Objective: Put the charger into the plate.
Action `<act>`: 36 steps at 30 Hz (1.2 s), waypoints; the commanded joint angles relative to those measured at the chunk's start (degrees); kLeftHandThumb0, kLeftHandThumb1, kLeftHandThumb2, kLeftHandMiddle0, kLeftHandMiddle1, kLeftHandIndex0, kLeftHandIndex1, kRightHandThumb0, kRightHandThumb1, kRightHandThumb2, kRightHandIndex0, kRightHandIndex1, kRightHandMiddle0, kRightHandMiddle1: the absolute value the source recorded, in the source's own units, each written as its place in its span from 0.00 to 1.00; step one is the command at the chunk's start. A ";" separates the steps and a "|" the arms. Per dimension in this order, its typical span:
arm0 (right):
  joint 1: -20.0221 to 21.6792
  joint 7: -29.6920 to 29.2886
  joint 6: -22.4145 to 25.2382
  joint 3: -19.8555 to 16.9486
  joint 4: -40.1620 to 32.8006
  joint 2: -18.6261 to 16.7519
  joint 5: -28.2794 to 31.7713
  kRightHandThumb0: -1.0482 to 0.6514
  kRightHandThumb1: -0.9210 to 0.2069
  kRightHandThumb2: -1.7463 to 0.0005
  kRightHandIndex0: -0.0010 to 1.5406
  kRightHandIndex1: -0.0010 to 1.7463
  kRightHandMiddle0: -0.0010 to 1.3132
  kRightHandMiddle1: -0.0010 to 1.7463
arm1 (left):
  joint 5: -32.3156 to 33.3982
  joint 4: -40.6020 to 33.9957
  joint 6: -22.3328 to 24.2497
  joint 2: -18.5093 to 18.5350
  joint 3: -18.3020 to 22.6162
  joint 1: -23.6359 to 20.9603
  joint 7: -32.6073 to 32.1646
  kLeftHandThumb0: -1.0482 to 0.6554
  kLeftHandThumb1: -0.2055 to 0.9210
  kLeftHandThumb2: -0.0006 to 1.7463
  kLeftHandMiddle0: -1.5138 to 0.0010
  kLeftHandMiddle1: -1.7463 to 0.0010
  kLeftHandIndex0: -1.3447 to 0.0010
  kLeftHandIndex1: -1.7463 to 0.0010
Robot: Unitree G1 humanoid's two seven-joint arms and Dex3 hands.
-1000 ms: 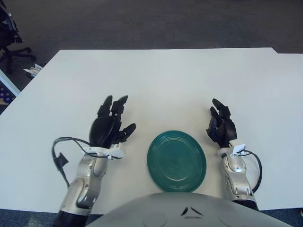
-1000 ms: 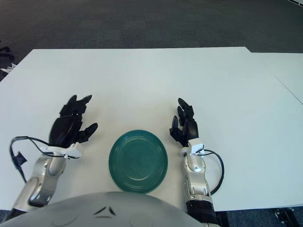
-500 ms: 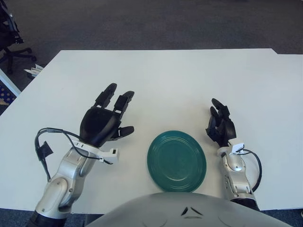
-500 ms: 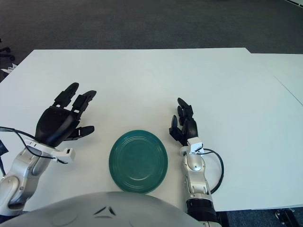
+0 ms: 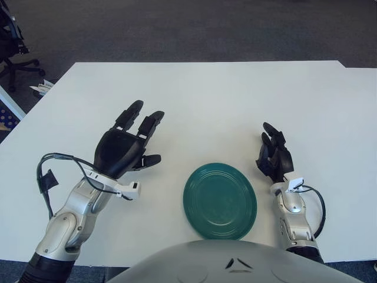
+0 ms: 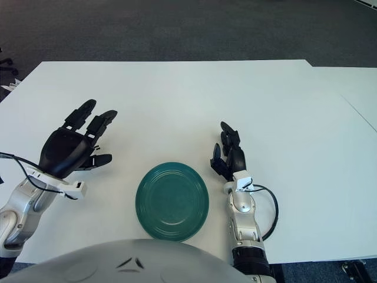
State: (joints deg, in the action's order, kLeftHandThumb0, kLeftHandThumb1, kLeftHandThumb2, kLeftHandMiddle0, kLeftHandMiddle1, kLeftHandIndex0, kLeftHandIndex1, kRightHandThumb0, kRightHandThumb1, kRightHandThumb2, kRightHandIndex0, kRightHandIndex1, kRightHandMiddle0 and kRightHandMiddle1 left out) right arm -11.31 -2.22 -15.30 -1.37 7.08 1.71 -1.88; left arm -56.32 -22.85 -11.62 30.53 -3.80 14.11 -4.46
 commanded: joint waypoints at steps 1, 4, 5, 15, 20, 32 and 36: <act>-2.64 0.75 5.23 0.21 3.63 0.05 0.06 0.17 0.00 0.48 0.08 0.00 0.00 0.25 | 1.23 5.81 -0.02 1.80 0.38 -2.84 0.94 0.00 1.00 0.39 0.92 1.00 1.00 0.70; -2.66 0.80 5.10 0.07 3.72 0.18 0.15 0.18 0.00 0.48 0.08 0.00 0.00 0.25 | 0.63 10.27 -1.06 3.41 -0.10 -4.18 0.39 0.00 1.00 0.37 0.94 1.00 1.00 0.71; -2.66 0.84 5.07 -0.01 3.77 0.20 0.23 0.18 0.00 0.48 0.08 0.00 0.00 0.25 | 0.48 11.55 -1.35 3.78 -0.37 -4.60 0.23 0.00 1.00 0.37 0.94 1.00 1.00 0.71; -2.52 1.33 5.97 -0.59 3.72 0.05 1.15 0.18 0.00 0.48 0.10 0.01 0.00 0.27 | 1.41 23.31 -4.10 6.00 -2.65 -9.21 -2.49 0.00 1.00 0.31 0.99 1.00 1.00 0.80; -2.43 1.61 6.22 -0.91 3.72 -0.16 1.60 0.19 0.00 0.49 0.11 0.01 0.00 0.27 | 2.81 25.82 -5.18 6.76 -3.53 -10.07 -1.80 0.00 1.00 0.25 0.98 1.00 1.00 0.81; -2.59 1.87 6.83 -1.37 3.24 -0.26 1.99 0.19 0.00 0.49 0.11 0.01 0.00 0.27 | 5.22 28.53 -4.20 7.62 -4.36 -9.88 0.21 0.00 1.00 0.20 0.99 1.00 1.00 0.85; -2.62 1.91 7.19 -1.50 3.04 -0.32 2.20 0.19 0.00 0.49 0.11 0.01 0.00 0.28 | 4.42 29.58 -3.66 8.10 -4.87 -10.04 -0.41 0.00 1.00 0.21 1.00 1.00 1.00 0.86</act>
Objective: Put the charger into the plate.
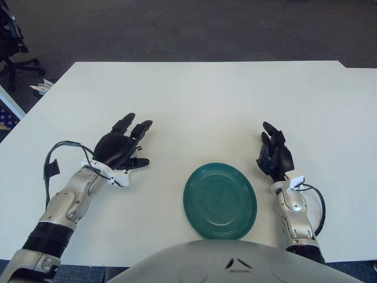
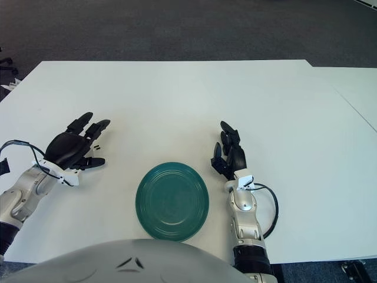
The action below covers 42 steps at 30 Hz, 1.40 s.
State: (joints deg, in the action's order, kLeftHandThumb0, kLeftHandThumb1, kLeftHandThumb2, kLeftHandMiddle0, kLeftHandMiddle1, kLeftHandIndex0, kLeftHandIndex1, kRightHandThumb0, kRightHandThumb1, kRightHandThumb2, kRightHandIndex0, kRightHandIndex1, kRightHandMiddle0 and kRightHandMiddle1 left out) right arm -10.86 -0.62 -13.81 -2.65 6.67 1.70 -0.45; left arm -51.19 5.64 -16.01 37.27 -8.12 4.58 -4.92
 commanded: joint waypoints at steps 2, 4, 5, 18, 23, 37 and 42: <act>-3.08 0.32 5.74 -0.27 3.40 -0.37 0.86 0.19 0.00 0.49 0.12 0.01 0.00 0.28 | -0.59 1.56 0.66 1.61 -0.81 -0.61 -0.11 0.00 1.00 0.21 1.00 1.00 1.00 0.86; -3.09 0.35 5.77 -0.34 3.35 -0.43 1.00 0.20 0.00 0.50 0.12 0.01 0.00 0.28 | -0.37 2.08 0.47 1.97 -1.07 -0.66 -0.18 0.00 1.00 0.21 1.00 1.00 1.00 0.85; -3.09 0.37 5.79 -0.36 3.33 -0.46 1.06 0.20 0.00 0.50 0.12 0.01 0.00 0.28 | -0.25 2.28 0.37 2.14 -1.19 -0.67 -0.22 0.00 1.00 0.21 1.00 1.00 1.00 0.85; -3.09 0.65 6.21 -0.53 3.20 -0.11 1.87 0.19 0.00 0.50 0.12 0.00 0.00 0.29 | 1.73 5.40 -1.87 3.31 -1.65 0.03 -1.93 0.00 1.00 0.23 1.00 1.00 1.00 0.81; -3.14 0.82 6.69 -0.70 2.89 -0.02 2.13 0.19 0.00 0.51 0.11 0.00 0.00 0.29 | 1.76 7.56 -2.83 3.33 -2.11 0.01 -3.50 0.00 1.00 0.20 0.99 1.00 1.00 0.69; -3.19 1.06 7.22 -1.30 2.36 0.07 2.47 0.19 0.00 0.52 0.10 0.00 0.00 0.29 | -0.14 7.11 1.25 3.41 -3.19 0.72 -4.21 0.00 1.00 0.21 0.92 0.99 0.96 0.56; -3.15 1.35 7.32 -1.59 2.35 0.19 2.66 0.18 0.00 0.52 0.10 0.00 0.00 0.29 | 0.42 6.88 2.45 4.03 -3.76 0.66 -2.15 0.00 1.00 0.24 0.91 0.99 0.95 0.55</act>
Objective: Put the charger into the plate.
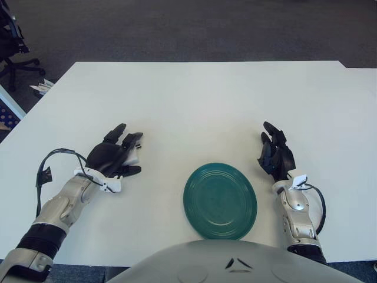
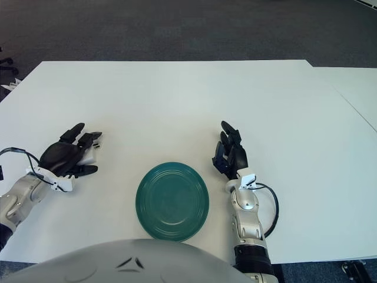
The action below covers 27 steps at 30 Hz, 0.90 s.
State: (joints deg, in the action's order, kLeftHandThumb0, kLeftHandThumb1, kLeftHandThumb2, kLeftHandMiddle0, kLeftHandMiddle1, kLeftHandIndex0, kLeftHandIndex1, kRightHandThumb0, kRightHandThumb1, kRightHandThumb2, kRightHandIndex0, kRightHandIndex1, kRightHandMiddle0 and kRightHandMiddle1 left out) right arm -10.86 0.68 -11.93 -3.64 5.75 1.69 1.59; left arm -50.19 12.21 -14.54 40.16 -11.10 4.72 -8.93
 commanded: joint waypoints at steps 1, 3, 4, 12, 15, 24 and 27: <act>-3.12 0.06 5.62 -0.70 3.24 0.20 0.66 0.18 0.00 0.52 0.10 0.00 0.00 0.30 | -0.26 0.40 1.11 1.33 -0.93 0.45 2.66 0.00 1.00 0.25 0.91 0.99 0.95 0.55; -3.10 0.06 5.83 -0.79 3.22 0.19 0.70 0.18 0.00 0.52 0.11 0.00 0.00 0.30 | 0.14 0.45 1.30 1.57 -1.14 0.37 3.57 0.00 1.00 0.26 0.90 0.98 0.95 0.55; -3.10 0.06 5.95 -0.84 3.18 0.21 0.74 0.18 0.00 0.52 0.11 0.00 0.00 0.30 | 0.40 0.39 1.43 1.65 -1.24 0.34 4.27 0.00 1.00 0.26 0.90 0.98 0.95 0.55; -3.12 0.54 6.58 -1.41 3.07 0.48 1.40 0.18 0.00 0.53 0.12 0.01 0.00 0.30 | 6.75 -0.18 -0.22 2.43 -1.25 -0.10 12.23 0.00 1.00 0.28 0.80 0.96 0.86 0.51; -3.13 0.67 6.55 -1.59 3.11 0.61 1.59 0.18 0.00 0.53 0.12 0.01 0.00 0.31 | 9.15 0.14 -0.80 2.61 -1.26 -0.66 14.48 0.00 1.00 0.27 0.78 0.96 0.84 0.50; -3.34 1.13 6.22 -1.91 3.08 0.84 1.90 0.17 0.00 0.53 0.12 0.01 0.00 0.31 | 11.71 -0.61 0.64 2.99 -1.78 -2.13 18.99 0.00 1.00 0.27 0.85 0.63 0.84 0.46; -3.44 1.30 6.23 -1.92 3.03 0.99 2.04 0.17 0.00 0.53 0.12 0.00 0.00 0.32 | 11.85 -1.35 2.73 2.94 -2.07 -2.58 21.59 0.00 1.00 0.27 0.89 0.54 0.85 0.42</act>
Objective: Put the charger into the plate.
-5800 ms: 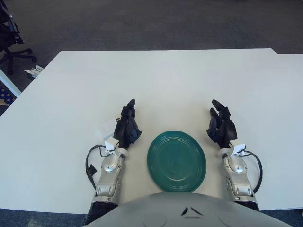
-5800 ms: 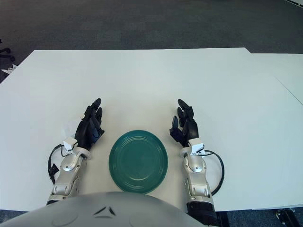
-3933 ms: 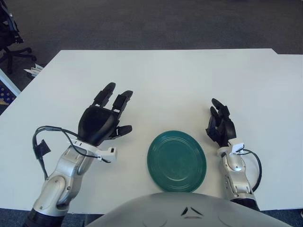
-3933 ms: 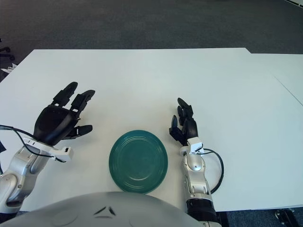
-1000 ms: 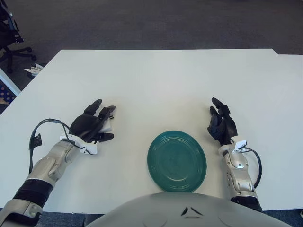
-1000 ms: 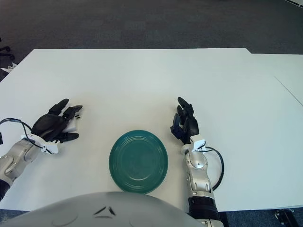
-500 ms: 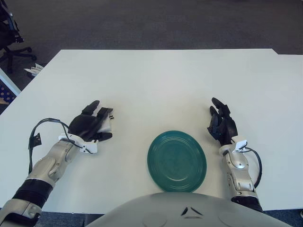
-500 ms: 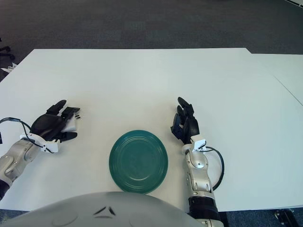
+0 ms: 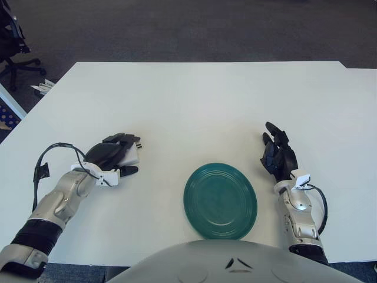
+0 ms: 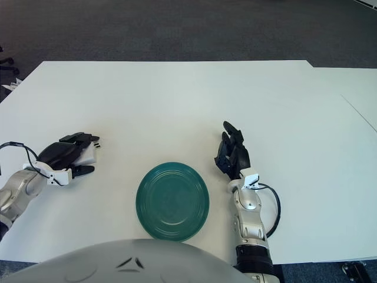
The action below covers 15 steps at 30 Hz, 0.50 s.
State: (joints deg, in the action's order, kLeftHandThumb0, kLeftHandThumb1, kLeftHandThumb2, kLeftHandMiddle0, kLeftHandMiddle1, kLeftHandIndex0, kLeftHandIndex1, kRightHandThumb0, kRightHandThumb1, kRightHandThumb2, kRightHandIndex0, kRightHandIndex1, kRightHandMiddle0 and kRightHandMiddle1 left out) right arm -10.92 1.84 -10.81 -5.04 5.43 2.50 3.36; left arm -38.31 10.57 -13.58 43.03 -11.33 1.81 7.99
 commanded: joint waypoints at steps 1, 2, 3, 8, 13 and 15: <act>-3.40 0.15 5.11 -0.50 3.35 0.22 0.30 0.17 0.00 0.53 0.12 0.00 0.00 0.32 | -0.05 0.05 2.38 0.04 -1.90 0.24 5.27 0.00 1.00 0.27 0.90 0.52 0.86 0.41; -3.38 0.16 5.12 -0.50 3.36 0.26 0.33 0.17 0.00 0.53 0.12 0.00 0.00 0.32 | -0.07 -0.13 2.79 0.00 -1.94 0.19 5.65 0.00 1.00 0.27 0.90 0.51 0.87 0.41; -3.40 0.19 5.11 -0.50 3.35 0.31 0.35 0.17 0.00 0.53 0.12 0.00 0.00 0.32 | -0.18 -0.44 3.62 -0.11 -2.04 0.10 6.34 0.00 1.00 0.27 0.90 0.51 0.87 0.41; -3.36 0.41 5.01 -0.62 3.48 0.64 0.56 0.16 0.00 0.53 0.12 0.00 0.00 0.32 | -0.79 -1.49 6.84 -0.66 -2.83 -0.08 8.50 0.00 1.00 0.28 0.86 0.63 0.90 0.45; -3.28 0.71 4.50 -0.75 3.75 0.95 0.61 0.16 0.00 0.53 0.11 0.00 0.00 0.32 | -1.42 -1.54 8.77 -0.69 -3.77 -0.39 9.32 0.00 1.00 0.29 0.80 0.83 0.92 0.49; -3.24 0.82 4.34 -0.81 3.84 1.02 0.64 0.16 0.00 0.52 0.11 0.00 0.00 0.31 | -1.67 -1.48 9.37 -0.68 -4.09 -0.47 9.40 0.00 1.00 0.29 0.79 0.88 0.93 0.51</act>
State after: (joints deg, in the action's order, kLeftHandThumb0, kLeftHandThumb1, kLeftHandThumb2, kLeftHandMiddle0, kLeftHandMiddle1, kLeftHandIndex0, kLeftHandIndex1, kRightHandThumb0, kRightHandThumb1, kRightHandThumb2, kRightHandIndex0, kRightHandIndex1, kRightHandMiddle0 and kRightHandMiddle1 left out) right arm -10.98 2.55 -10.80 -5.27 5.53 3.18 3.81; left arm -38.61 7.05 -6.22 42.98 -12.90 0.16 13.88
